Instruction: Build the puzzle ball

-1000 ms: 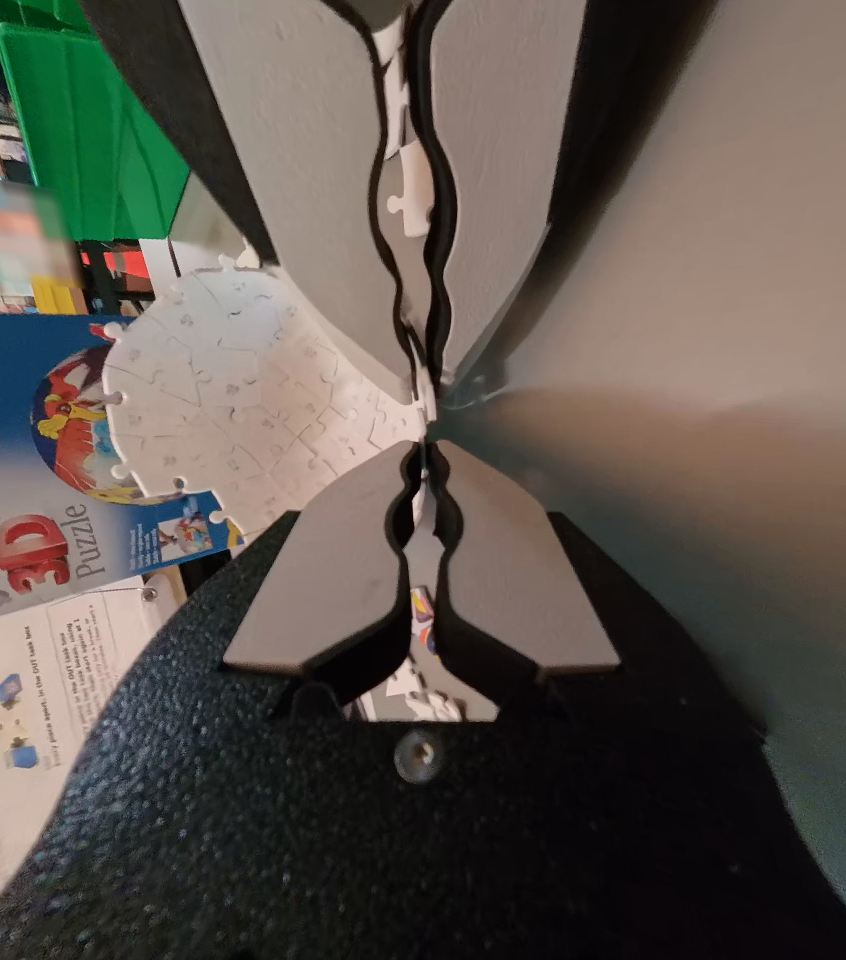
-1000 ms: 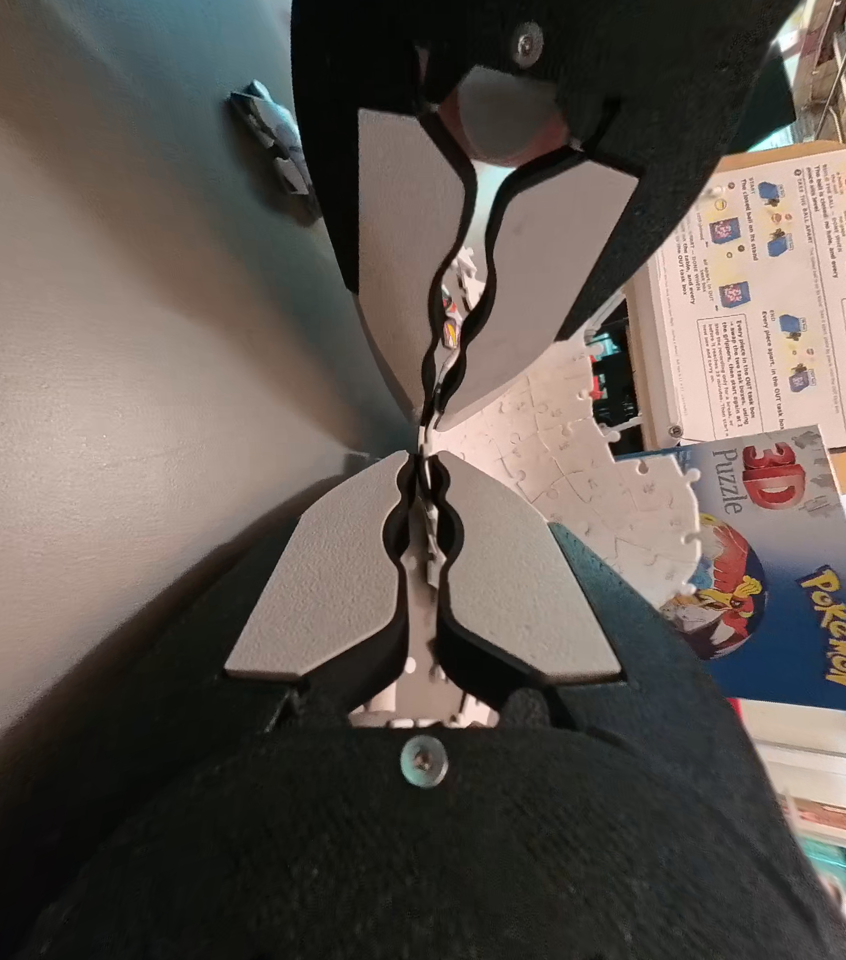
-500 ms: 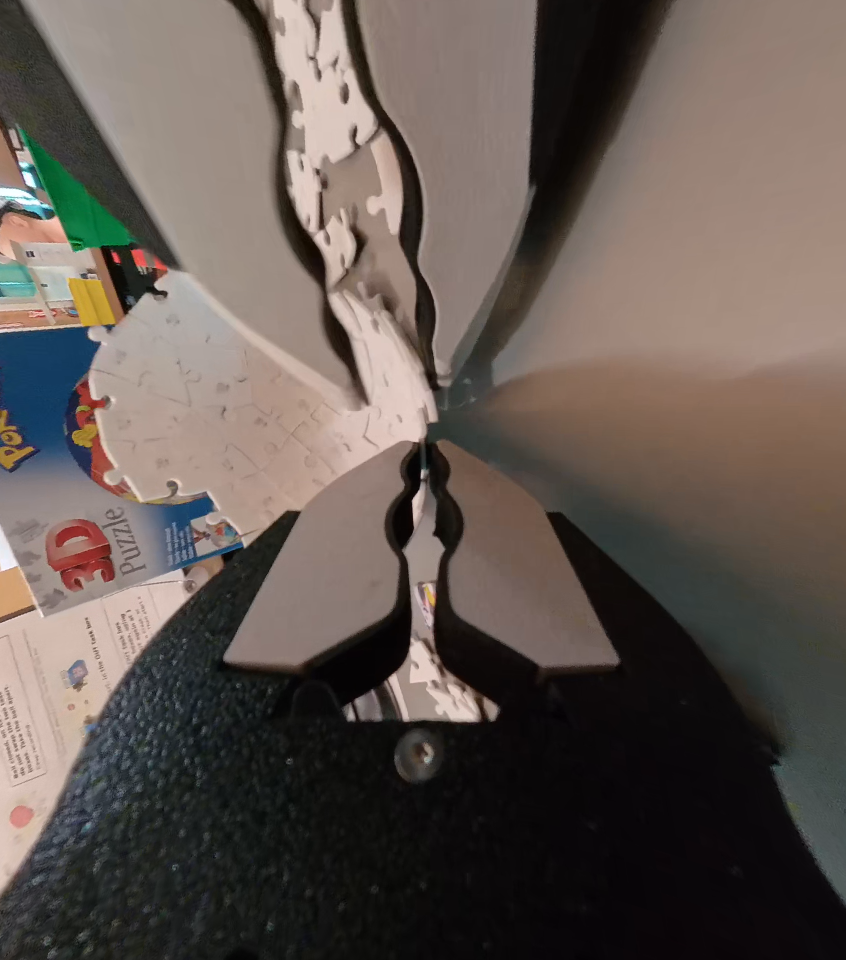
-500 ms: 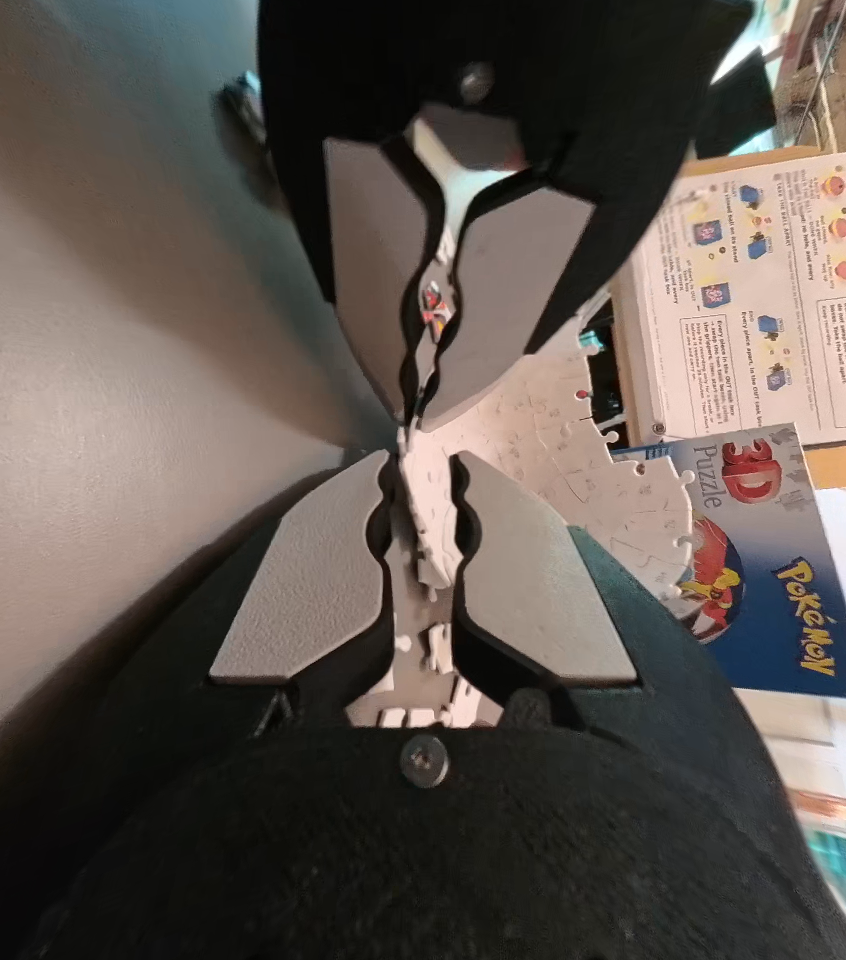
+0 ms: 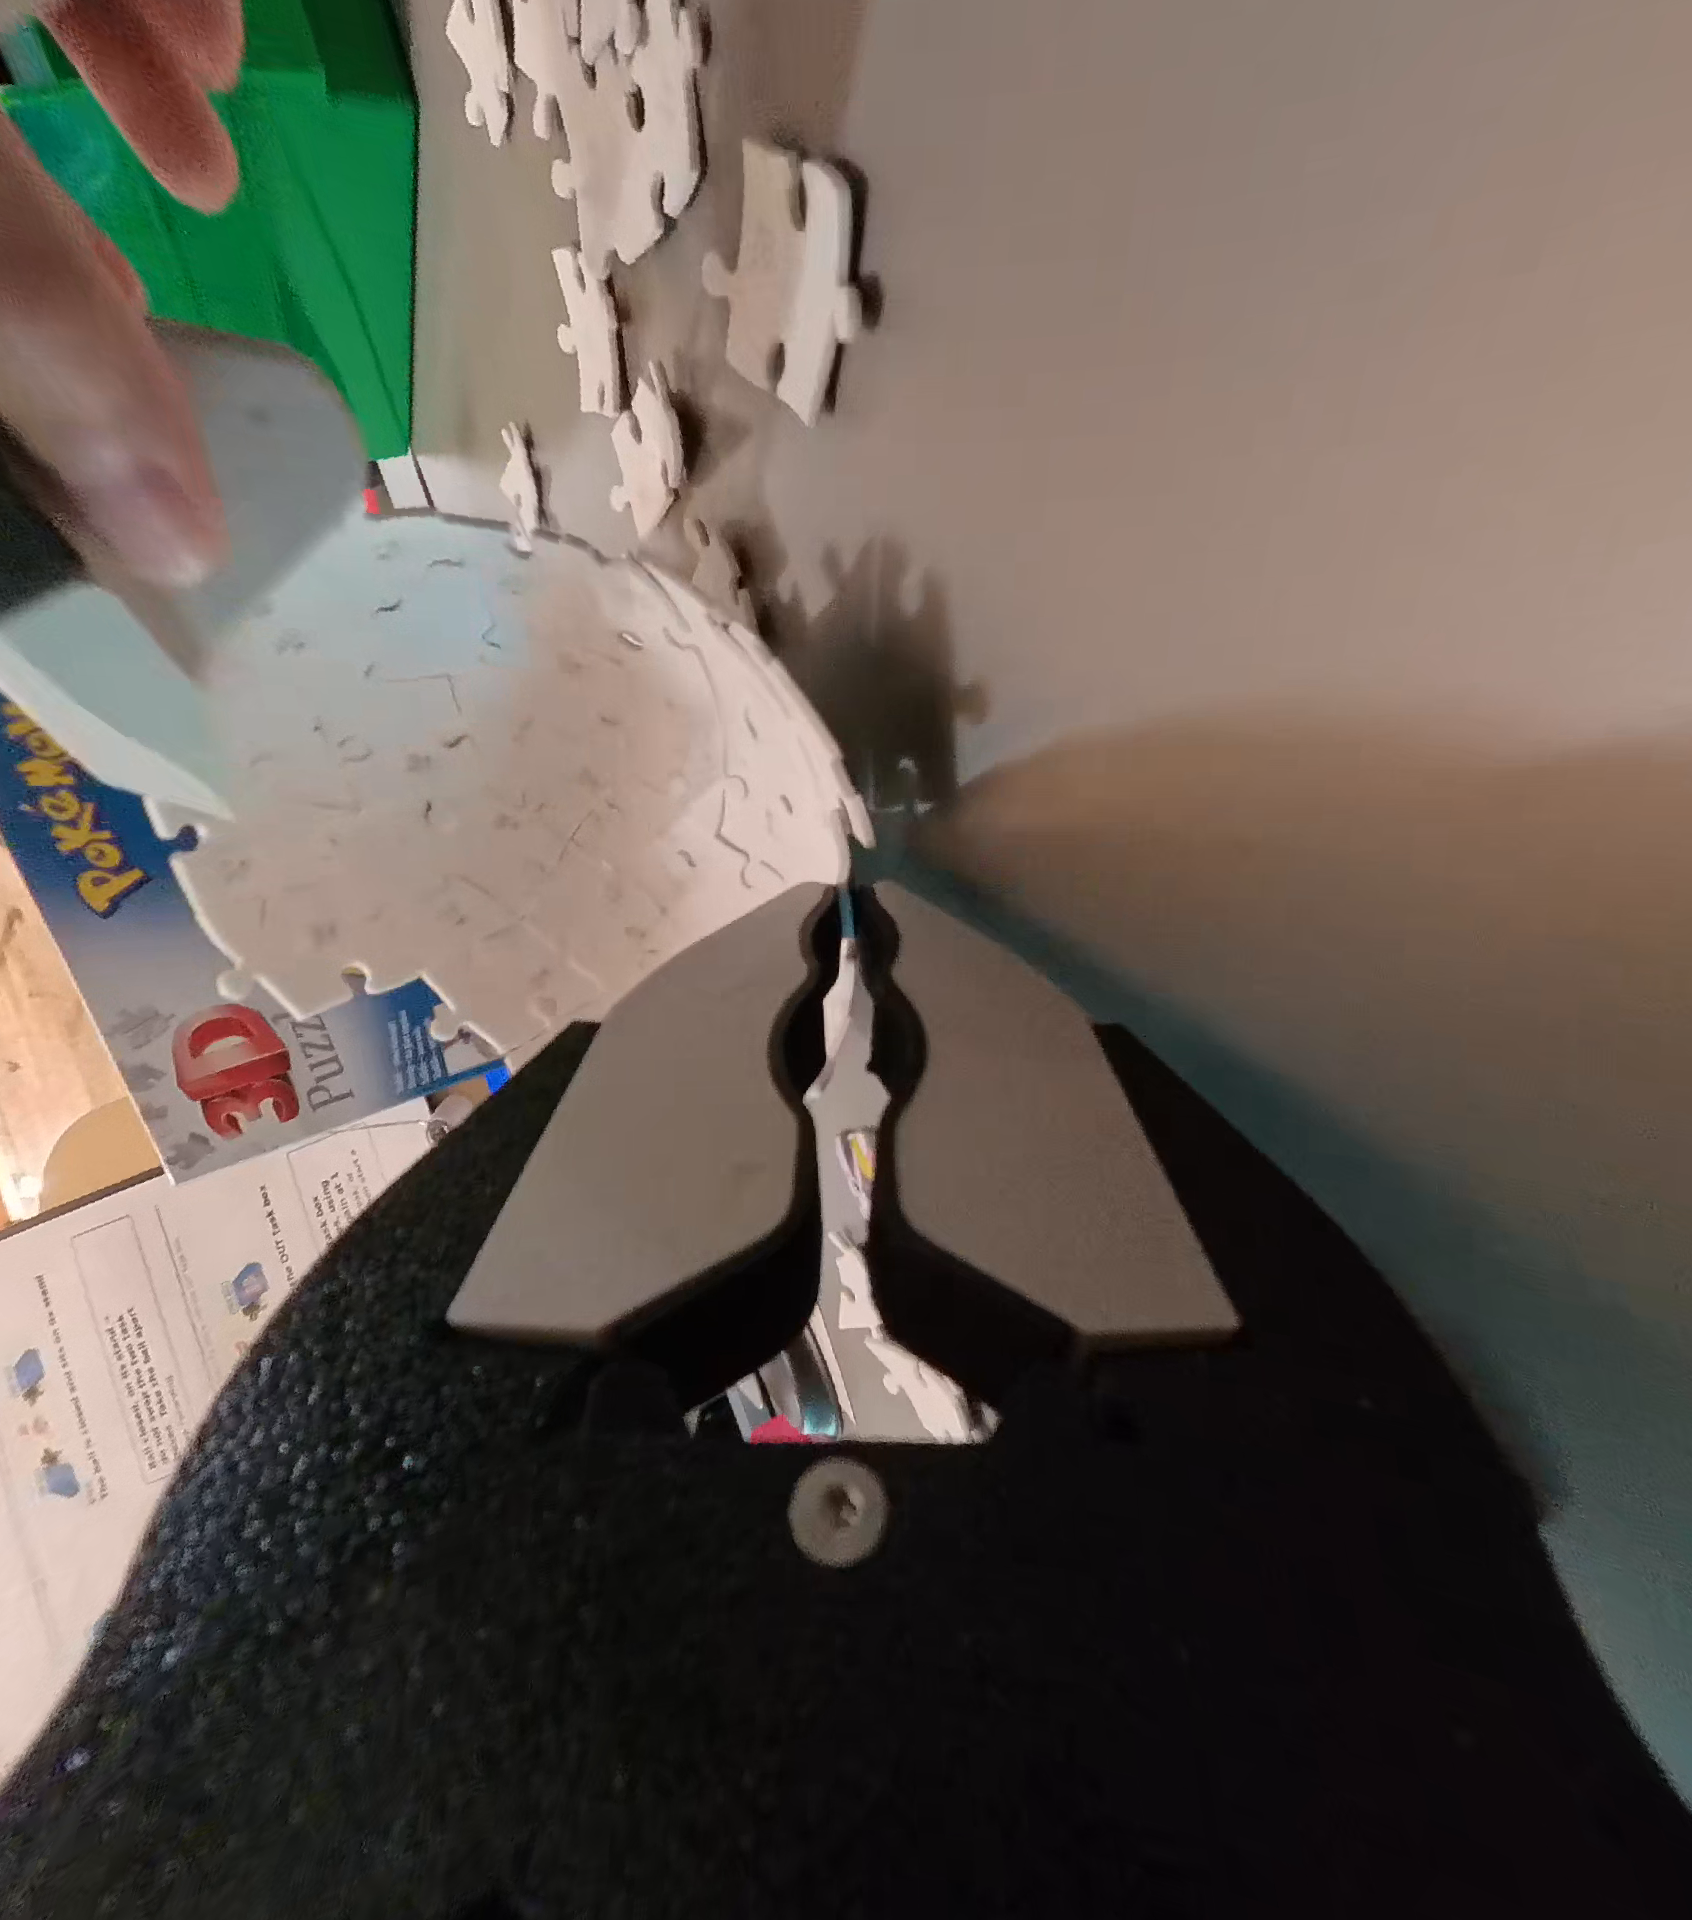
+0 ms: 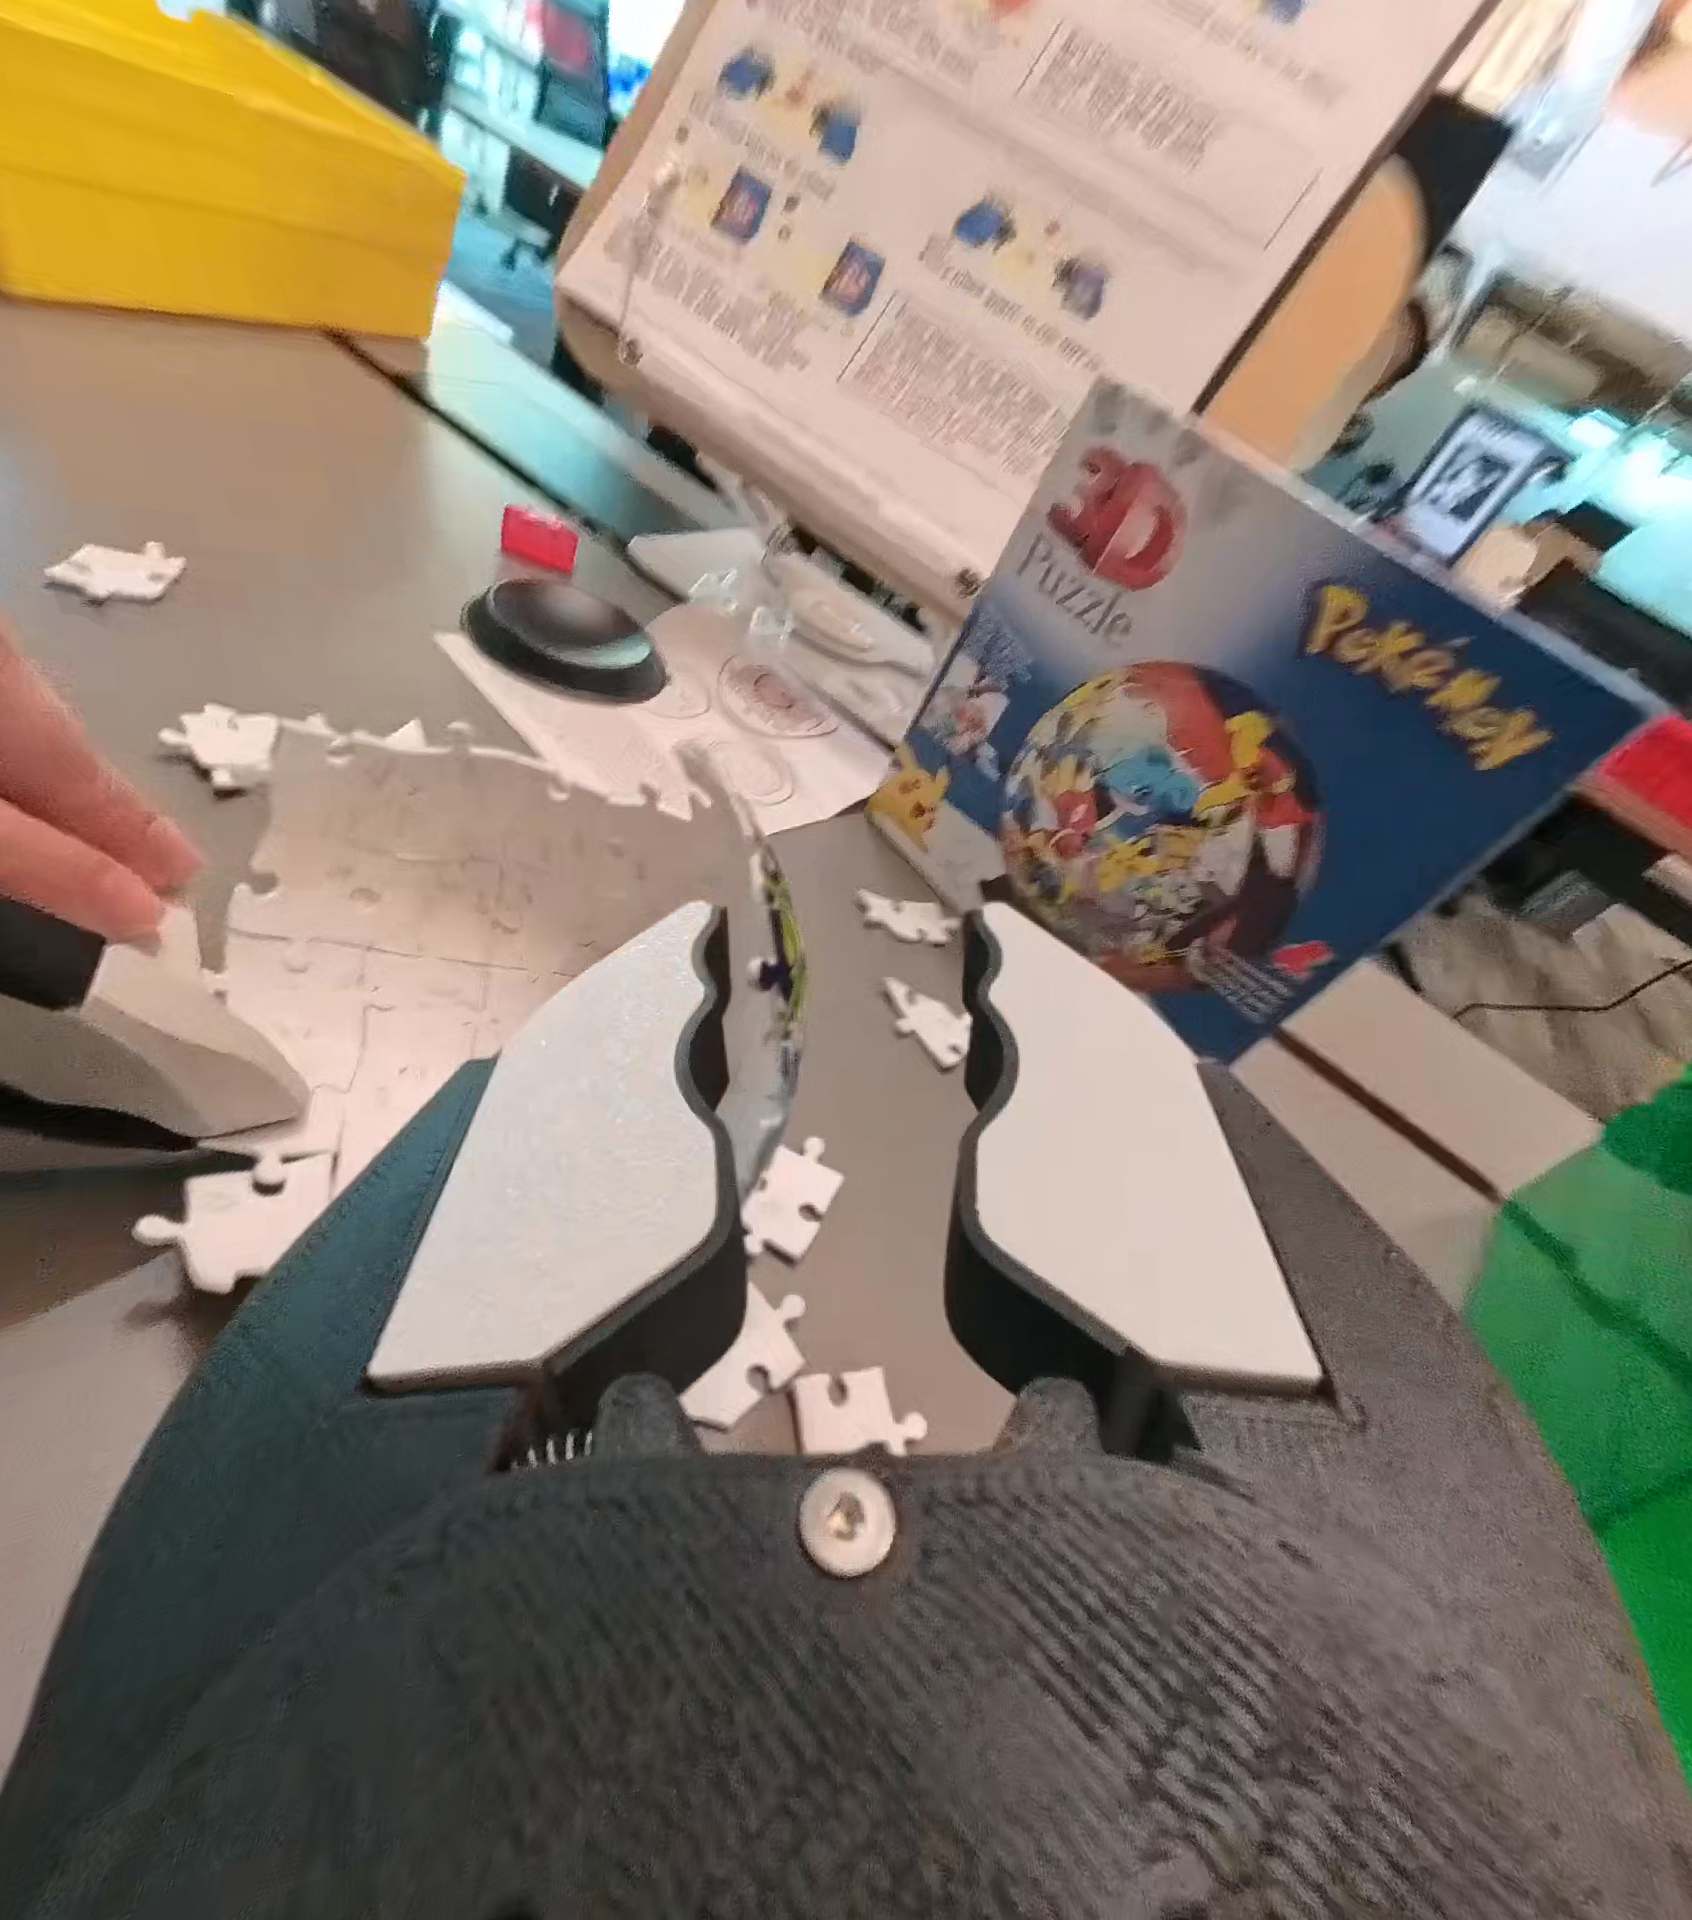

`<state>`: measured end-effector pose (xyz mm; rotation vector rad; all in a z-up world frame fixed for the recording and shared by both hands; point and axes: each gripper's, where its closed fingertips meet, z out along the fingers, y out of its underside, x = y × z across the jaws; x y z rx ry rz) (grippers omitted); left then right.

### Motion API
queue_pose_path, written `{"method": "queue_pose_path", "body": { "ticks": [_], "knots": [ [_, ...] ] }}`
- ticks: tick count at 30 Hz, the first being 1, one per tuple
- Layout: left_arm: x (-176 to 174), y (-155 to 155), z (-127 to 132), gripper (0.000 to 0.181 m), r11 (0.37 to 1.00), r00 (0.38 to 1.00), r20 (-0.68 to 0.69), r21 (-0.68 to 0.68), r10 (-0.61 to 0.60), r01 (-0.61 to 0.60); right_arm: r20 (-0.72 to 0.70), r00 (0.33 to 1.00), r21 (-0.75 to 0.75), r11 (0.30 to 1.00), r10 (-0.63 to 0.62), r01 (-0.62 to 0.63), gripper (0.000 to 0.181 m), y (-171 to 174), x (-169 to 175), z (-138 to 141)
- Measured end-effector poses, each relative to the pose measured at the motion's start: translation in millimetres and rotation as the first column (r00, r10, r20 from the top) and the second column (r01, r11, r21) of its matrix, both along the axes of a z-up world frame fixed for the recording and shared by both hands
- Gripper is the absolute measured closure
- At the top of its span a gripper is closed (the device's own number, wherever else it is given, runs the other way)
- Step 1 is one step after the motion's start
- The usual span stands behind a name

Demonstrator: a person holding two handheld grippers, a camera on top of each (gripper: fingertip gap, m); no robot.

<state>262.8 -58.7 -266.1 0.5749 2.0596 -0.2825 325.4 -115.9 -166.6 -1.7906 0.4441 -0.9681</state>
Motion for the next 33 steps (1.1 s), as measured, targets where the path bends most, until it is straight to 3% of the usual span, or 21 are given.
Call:
{"method": "queue_pose_path", "body": {
  "ticks": [4,7,10,14,21,26,30,33],
  "knots": [
    [1,3,-1,0.178,1.0,1.0,0.005,0.004,0.01,-0.01,-0.018,0.998,-0.086,0.994,0.06,-0.061,0.147,20,2,-12],
    [2,5,0,0.178,1.0,1.0,0.014,-0.007,0.016,-0.016,0.005,0.999,-0.168,0.985,0.048,-0.047,0.165,22,5,-19],
    [1,5,-1,0.176,1.0,1.0,0.005,-0.012,0.016,-0.016,0.121,0.991,-0.189,0.981,0.054,-0.03,0.176,25,2,-11],
    [1,5,2,0.167,0.995,0.999,-0.013,-0.083,0.045,-0.046,0.312,0.948,-0.255,0.967,0.07,0.012,0.176,31,-8,-5],
    [-16,8,0,0.167,0.978,0.98,-0.177,-0.17,0.09,-0.12,0.512,0.853,-0.32,0.944,0.1,0.081,0.175,38,-23,-1],
    [-23,3,-2,0.165,0.959,0.942,-0.304,-0.195,0.143,-0.208,0.571,0.814,-0.321,0.942,0.111,0.097,0.174,41,-29,2],
    [-30,3,3,0.147,0.918,0.878,-0.456,-0.268,0.146,-0.292,0.598,0.793,-0.327,0.938,0.114,0.111,0.175,39,-32,2],
    [-39,-7,14,0.153,0.828,0.805,-0.591,-0.425,0.054,-0.367,0.603,0.789,-0.32,0.942,0.118,0.104,0.175,38,-34,3]
  ]
}}
